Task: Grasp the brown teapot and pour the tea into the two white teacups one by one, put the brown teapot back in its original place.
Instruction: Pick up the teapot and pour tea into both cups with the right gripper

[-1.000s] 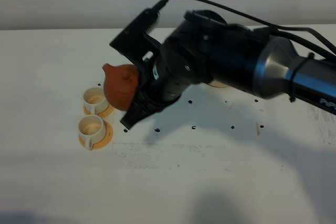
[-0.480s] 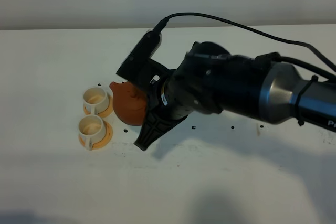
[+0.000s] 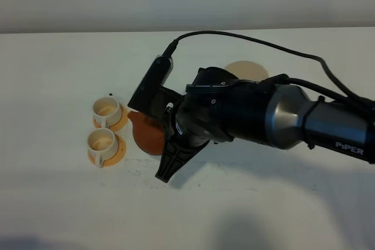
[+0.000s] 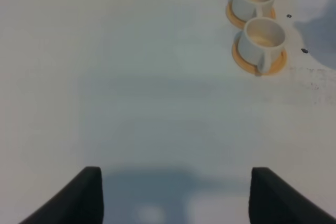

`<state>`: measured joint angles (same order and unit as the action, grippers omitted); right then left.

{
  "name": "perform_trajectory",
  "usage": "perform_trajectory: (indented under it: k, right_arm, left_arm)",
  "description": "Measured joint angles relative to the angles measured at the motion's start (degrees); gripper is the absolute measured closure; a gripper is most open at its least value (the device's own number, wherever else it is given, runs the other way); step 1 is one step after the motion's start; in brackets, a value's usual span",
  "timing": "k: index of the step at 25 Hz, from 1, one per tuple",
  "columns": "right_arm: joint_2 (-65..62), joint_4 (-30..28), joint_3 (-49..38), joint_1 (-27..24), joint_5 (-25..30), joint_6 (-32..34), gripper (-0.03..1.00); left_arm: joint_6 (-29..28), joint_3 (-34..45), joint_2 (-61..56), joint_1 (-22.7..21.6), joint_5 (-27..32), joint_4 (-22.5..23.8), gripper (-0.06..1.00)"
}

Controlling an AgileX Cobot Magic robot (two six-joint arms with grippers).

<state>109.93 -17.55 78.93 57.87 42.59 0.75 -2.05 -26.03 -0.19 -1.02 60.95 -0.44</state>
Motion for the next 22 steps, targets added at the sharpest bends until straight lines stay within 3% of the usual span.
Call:
perform_trajectory:
  k: [14, 22]
  right_arm:
    - [8.0, -1.7, 11.5, 1.7, 7.7, -4.8, 0.87]
    - [9.0, -4.4, 12.5, 2.3, 8.1, -7.1, 0.87]
  left_arm:
    - [0.0, 0.0, 0.0, 0.0, 0.0, 0.0, 0.38]
    - [0.0, 0.0, 0.0, 0.0, 0.0, 0.0, 0.38]
